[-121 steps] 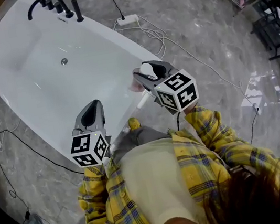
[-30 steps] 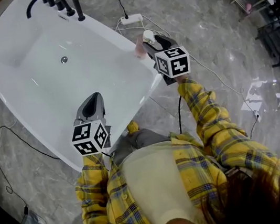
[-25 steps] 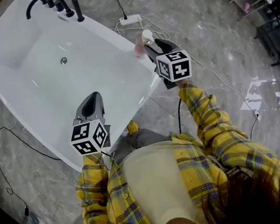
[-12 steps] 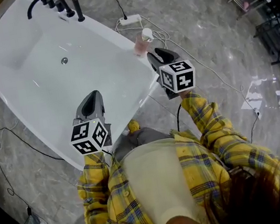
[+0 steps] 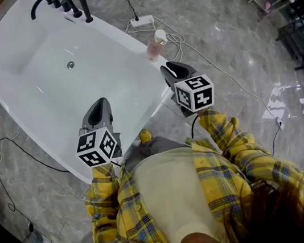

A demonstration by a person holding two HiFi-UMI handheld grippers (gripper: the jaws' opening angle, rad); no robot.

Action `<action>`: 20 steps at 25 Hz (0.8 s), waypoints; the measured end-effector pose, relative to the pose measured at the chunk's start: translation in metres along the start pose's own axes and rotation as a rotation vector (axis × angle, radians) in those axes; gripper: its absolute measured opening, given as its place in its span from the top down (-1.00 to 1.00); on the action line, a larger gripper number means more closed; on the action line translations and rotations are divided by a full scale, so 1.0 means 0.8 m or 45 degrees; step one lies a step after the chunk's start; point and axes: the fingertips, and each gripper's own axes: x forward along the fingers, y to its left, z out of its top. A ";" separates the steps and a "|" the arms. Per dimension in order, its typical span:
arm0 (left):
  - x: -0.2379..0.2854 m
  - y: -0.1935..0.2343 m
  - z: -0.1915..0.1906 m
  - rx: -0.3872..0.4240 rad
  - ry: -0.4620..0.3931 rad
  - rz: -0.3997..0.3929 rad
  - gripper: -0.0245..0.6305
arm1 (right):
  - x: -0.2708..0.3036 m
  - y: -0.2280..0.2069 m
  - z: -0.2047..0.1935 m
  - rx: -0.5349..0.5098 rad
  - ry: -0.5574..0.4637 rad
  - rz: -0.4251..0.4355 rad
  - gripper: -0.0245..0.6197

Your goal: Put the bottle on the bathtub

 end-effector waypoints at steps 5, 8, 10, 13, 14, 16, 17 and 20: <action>-0.002 -0.004 -0.004 -0.002 0.000 0.004 0.87 | -0.009 0.012 -0.005 -0.008 0.002 0.029 0.69; -0.003 -0.003 -0.007 -0.010 0.005 0.015 0.87 | -0.013 0.018 -0.006 -0.003 0.003 0.044 0.71; -0.004 -0.003 -0.010 -0.020 0.012 0.018 0.87 | -0.015 0.023 -0.007 -0.002 0.003 0.054 0.73; -0.005 -0.003 -0.015 -0.025 0.022 0.022 0.87 | -0.017 0.028 -0.007 -0.004 0.001 0.059 0.78; -0.006 -0.003 -0.016 -0.025 0.024 0.023 0.87 | -0.017 0.029 -0.008 -0.005 0.000 0.057 0.80; -0.007 -0.001 -0.019 -0.027 0.027 0.025 0.87 | -0.017 0.031 -0.008 -0.011 -0.001 0.051 0.84; -0.007 -0.001 -0.020 -0.029 0.028 0.026 0.87 | -0.017 0.032 -0.009 -0.017 0.000 0.050 0.86; -0.007 0.001 -0.022 -0.032 0.032 0.029 0.87 | -0.017 0.038 -0.010 -0.035 0.009 0.056 0.88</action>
